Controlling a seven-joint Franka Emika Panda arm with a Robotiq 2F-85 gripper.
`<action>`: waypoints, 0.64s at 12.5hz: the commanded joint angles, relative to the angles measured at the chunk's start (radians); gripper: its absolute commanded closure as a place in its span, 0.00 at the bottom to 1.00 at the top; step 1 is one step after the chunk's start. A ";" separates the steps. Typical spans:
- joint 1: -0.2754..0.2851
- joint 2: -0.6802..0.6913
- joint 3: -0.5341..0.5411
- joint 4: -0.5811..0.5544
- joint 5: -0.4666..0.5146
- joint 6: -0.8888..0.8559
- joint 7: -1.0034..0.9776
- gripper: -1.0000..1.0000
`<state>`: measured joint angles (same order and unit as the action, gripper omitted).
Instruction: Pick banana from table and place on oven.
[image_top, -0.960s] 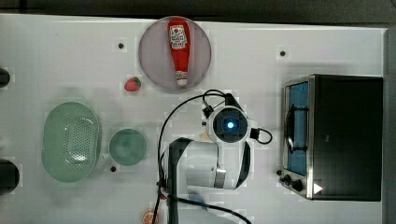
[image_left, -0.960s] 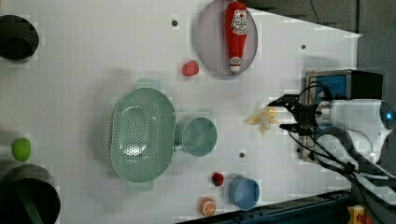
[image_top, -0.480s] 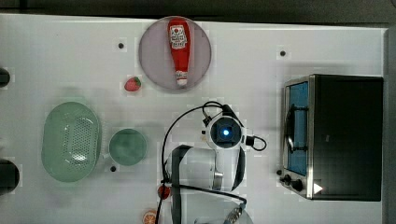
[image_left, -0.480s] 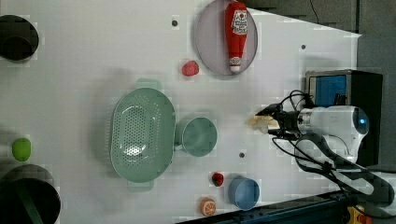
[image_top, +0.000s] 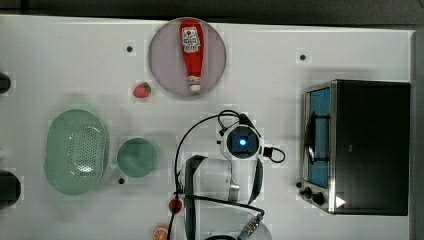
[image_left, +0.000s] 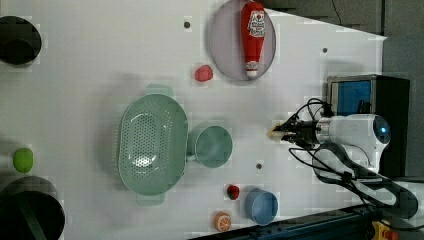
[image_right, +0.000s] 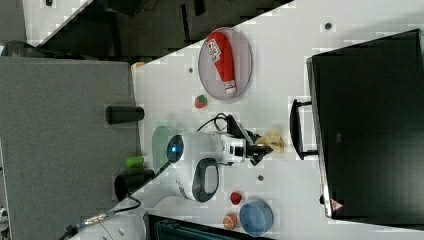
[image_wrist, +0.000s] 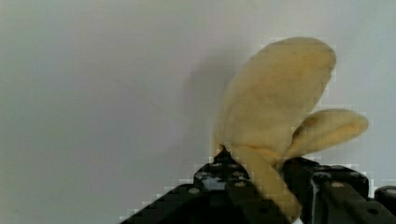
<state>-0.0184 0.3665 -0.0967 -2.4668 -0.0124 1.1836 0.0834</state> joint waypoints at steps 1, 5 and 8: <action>-0.008 -0.074 0.003 0.010 0.003 0.019 -0.001 0.75; -0.006 -0.292 0.012 0.059 0.003 -0.127 -0.001 0.75; -0.006 -0.435 0.009 0.174 0.003 -0.460 -0.001 0.75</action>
<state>-0.0202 -0.0333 -0.0723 -2.3223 -0.0148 0.7578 0.0800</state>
